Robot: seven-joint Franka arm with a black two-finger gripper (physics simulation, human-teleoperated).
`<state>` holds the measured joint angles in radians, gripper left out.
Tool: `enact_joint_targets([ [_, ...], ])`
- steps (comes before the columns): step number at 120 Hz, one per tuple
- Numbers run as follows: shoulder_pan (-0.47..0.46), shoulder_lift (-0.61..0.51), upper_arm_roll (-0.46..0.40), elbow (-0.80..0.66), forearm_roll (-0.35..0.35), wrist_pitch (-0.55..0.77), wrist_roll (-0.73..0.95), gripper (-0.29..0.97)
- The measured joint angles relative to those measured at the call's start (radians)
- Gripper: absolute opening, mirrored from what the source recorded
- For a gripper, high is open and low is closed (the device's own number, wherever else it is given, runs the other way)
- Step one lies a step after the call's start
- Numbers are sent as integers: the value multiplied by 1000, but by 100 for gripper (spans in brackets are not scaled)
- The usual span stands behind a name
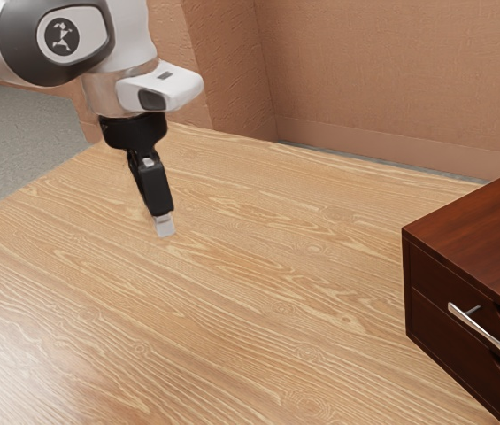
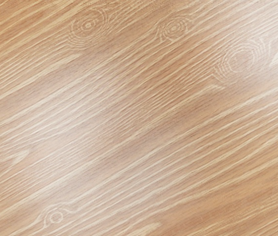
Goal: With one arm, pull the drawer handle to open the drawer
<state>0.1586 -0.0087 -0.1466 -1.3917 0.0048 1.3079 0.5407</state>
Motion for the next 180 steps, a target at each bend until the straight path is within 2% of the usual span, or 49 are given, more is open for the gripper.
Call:
enact_joint_targets([
  [52, 21, -33, -3, 23, 16, 81, 187, 68],
  [70, -67, -26, 8, 13, 33, 81, 244, 68],
  [97, -226, 18, -95, 16, 20, 93, 478, 68],
  [114, -362, 36, -109, 16, 18, 136, 630, 68],
  [128, -411, 49, -110, 6, 20, 204, 732, 68],
  [153, -319, -92, -99, -279, 27, 487, 852, 68],
  [168, -357, -93, -97, -307, 20, 638, 894, 68],
  [180, -386, -63, -98, -310, -10, 725, 919, 67],
])
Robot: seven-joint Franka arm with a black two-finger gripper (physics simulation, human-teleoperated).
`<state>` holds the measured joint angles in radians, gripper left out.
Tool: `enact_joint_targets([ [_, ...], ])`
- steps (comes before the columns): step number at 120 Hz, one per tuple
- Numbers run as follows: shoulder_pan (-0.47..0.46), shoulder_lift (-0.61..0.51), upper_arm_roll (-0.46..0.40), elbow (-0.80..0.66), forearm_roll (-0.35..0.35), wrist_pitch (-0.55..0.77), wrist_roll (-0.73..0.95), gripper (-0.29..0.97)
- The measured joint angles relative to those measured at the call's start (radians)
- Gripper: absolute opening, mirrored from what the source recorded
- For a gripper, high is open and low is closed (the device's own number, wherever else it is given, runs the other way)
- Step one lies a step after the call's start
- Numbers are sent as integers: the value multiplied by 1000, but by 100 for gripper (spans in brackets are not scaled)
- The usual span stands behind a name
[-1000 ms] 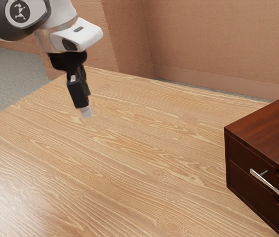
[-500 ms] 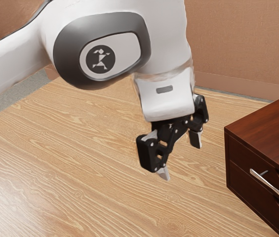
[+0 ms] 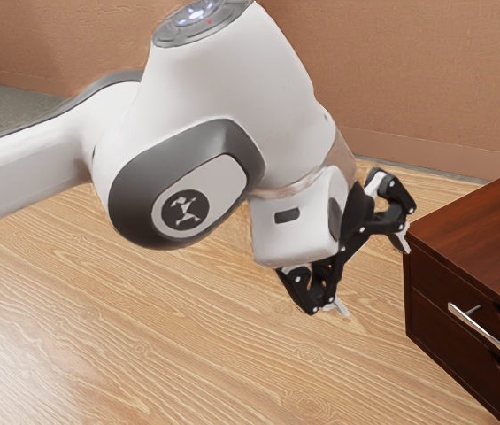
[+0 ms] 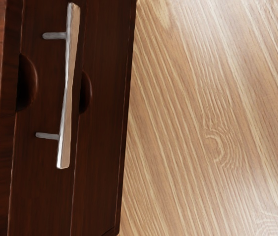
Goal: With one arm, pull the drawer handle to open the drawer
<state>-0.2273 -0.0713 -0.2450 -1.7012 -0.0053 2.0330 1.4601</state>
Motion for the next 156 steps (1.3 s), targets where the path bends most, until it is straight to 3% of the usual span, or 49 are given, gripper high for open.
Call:
enact_joint_targets([
  [32, -20, 75, 1, 0, -47, 113, 23, 33],
  [50, -37, 125, 1, 11, -65, 145, 25, 21],
  [98, -44, 211, 1, 35, -89, 197, 31, 13],
  [126, -56, 233, 10, 36, -90, 211, 34, 15],
  [156, -79, 205, 30, 14, -85, 236, 35, 0],
])
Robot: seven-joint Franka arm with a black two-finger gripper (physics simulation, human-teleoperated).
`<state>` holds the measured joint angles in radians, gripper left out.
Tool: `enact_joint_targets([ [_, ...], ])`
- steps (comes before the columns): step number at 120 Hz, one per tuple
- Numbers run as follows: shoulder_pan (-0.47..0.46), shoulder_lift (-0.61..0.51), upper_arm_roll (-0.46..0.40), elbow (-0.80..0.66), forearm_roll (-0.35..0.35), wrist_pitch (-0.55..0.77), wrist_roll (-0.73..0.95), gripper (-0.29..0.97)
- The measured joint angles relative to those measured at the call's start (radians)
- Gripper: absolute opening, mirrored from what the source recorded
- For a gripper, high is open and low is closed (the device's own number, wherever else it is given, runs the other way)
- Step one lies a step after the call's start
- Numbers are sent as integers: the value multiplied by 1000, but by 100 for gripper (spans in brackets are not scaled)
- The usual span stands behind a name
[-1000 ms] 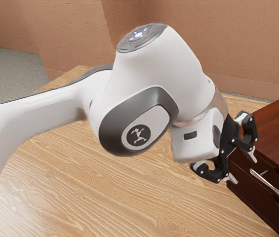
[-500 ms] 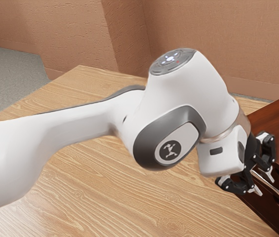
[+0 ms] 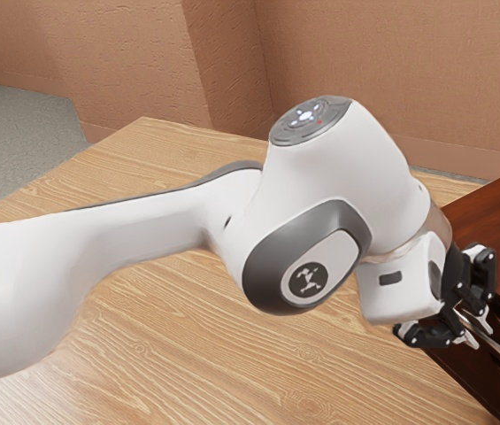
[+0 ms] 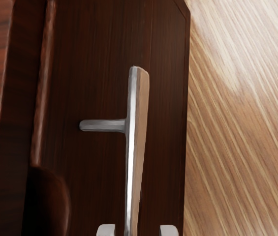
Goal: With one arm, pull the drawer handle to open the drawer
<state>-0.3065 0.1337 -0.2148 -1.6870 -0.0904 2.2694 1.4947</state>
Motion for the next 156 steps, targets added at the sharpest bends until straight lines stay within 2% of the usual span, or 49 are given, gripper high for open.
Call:
enact_joint_targets([
  [25, -39, -23, 31, -20, 3, 16, 0, -6],
  [35, -110, -34, 103, -36, 3, 21, 0, -8],
  [59, -192, -93, 181, -106, 1, 26, 0, -7],
  [112, -234, -252, 190, -308, -6, 23, 1, 2],
  [156, -234, -373, 213, -438, -7, 17, 3, 2],
])
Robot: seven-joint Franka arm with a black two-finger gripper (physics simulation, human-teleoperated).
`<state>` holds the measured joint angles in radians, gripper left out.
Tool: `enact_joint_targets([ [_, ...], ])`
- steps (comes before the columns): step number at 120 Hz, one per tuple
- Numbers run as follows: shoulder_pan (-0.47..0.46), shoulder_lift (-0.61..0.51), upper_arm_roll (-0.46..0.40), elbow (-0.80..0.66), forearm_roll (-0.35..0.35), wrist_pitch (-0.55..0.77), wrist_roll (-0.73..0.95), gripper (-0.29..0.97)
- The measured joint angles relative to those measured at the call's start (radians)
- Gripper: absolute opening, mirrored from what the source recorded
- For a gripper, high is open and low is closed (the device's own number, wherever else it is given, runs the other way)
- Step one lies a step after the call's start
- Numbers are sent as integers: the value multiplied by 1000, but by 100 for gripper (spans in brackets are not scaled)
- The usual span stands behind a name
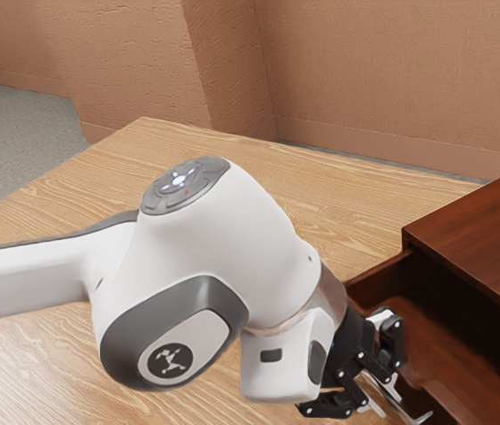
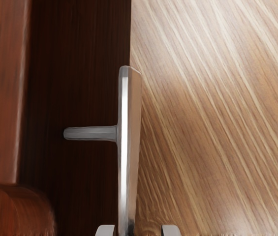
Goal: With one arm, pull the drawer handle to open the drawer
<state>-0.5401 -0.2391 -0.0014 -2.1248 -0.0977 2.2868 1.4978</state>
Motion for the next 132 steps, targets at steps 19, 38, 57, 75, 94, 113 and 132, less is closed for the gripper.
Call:
enact_joint_targets([
  [19, 0, -29, 0, -30, 0, -2, 0, 2],
  [38, -4, -45, -2, -45, -2, -3, 0, 2],
  [57, -5, -46, -1, -46, -2, -5, -1, 3],
  [75, -4, -46, -2, -46, -1, -7, -1, 10],
  [94, -3, -62, -2, -38, -1, -11, -2, 16],
  [113, 2, -93, 0, 25, -15, -53, -2, 19],
  [132, 52, -38, 25, 255, -18, -230, -18, 23],
])
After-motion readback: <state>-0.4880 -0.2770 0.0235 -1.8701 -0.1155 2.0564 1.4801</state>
